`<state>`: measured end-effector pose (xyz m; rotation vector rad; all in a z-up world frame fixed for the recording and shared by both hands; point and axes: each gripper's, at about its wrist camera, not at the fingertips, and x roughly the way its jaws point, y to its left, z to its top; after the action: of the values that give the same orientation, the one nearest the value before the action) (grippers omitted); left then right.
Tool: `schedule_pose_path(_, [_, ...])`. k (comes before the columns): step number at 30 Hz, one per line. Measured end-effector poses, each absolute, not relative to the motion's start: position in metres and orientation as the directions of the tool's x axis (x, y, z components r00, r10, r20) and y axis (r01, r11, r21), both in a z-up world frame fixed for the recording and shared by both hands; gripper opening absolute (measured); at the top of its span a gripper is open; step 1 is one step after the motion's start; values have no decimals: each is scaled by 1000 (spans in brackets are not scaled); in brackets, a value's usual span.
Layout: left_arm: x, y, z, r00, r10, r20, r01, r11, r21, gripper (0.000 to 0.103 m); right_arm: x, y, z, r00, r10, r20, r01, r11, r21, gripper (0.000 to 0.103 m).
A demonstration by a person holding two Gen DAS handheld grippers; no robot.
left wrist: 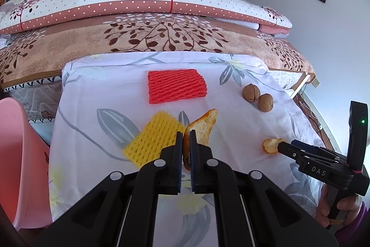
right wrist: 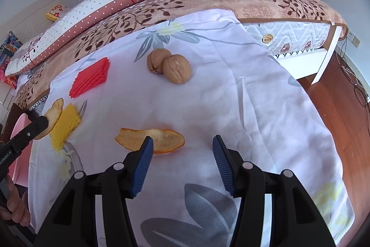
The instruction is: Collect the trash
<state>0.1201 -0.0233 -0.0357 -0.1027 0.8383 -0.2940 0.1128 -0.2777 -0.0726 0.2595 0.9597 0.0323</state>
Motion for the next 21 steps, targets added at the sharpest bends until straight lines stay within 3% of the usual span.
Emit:
schedule_pose_path(3, [120,-24,-37,629,-299,-718,216,954,-207,5,113,-273,-73,571,153,-807,65,971,231,20])
schedule_pose_path(7, [119,-23,-36,631,-303,-714,220,953,-209,5,114,-270,-71,577,163,-800,60,969,241,0])
schedule_pose_path(16, [114,-15,-33,640,-307,-704,213,952,-221,5,112,-268,-51,619,166,-768,47,968,247,0])
schedule_pose_path(17, [114,-14,-33,640,-308,-704,212,951,-224,5,113,-269,-52,612,181,-770,48,963,264,4])
schedule_pose_path(19, [113,-13,-34,639,-310,-704,212,951,-226,5,115,-270,-54,603,197,-773,53,957,285,40])
schedule_pose_path(21, [112,-14,-34,638,-311,-705,213,950,-226,5,115,-268,-55,612,178,-771,55,962,266,45])
